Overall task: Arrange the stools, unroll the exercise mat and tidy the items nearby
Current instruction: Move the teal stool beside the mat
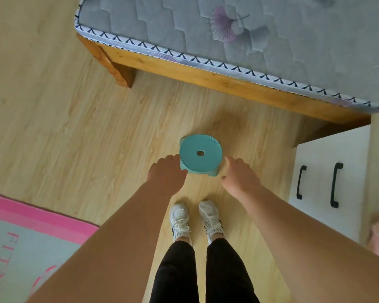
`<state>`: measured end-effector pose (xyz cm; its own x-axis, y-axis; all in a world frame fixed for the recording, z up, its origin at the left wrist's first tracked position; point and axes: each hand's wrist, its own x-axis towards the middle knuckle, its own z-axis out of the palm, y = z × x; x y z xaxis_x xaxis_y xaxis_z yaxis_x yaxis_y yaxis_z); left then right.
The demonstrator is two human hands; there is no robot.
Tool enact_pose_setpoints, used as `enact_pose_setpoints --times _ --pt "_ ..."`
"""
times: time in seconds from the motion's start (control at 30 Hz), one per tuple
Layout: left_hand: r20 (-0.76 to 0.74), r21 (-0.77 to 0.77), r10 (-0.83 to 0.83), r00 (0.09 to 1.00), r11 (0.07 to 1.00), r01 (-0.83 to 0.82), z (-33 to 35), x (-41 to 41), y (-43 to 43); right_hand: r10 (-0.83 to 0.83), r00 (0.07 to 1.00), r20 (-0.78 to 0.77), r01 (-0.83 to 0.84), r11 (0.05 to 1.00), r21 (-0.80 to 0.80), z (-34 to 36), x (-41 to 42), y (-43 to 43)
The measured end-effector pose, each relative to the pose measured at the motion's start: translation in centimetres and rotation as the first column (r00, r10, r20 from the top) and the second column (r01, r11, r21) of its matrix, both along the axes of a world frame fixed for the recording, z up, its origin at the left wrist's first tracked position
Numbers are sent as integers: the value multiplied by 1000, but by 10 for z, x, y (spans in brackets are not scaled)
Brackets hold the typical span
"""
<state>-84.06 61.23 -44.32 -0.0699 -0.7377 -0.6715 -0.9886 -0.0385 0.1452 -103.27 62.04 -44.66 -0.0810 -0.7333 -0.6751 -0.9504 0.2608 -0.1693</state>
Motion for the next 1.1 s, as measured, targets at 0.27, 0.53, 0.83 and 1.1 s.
enact_pose_setpoints --times 0.27,0.53,0.83,1.1 --pt "-34 54 246 969 968 -244 -138 -32 -35 -13 1000 3 13 999 51 -127 -24 -40" --pt "-47 49 348 936 937 -346 -252 -35 -56 -107 994 21 107 994 36 -239 -25 -72" --pt "-37 143 593 804 800 -583 -327 -33 -69 -272 961 59 267 961 77 -310 -22 -85" --pt "-158 172 648 745 761 -626 -341 -11 -72 -363 927 90 361 932 41 -325 -17 -85"
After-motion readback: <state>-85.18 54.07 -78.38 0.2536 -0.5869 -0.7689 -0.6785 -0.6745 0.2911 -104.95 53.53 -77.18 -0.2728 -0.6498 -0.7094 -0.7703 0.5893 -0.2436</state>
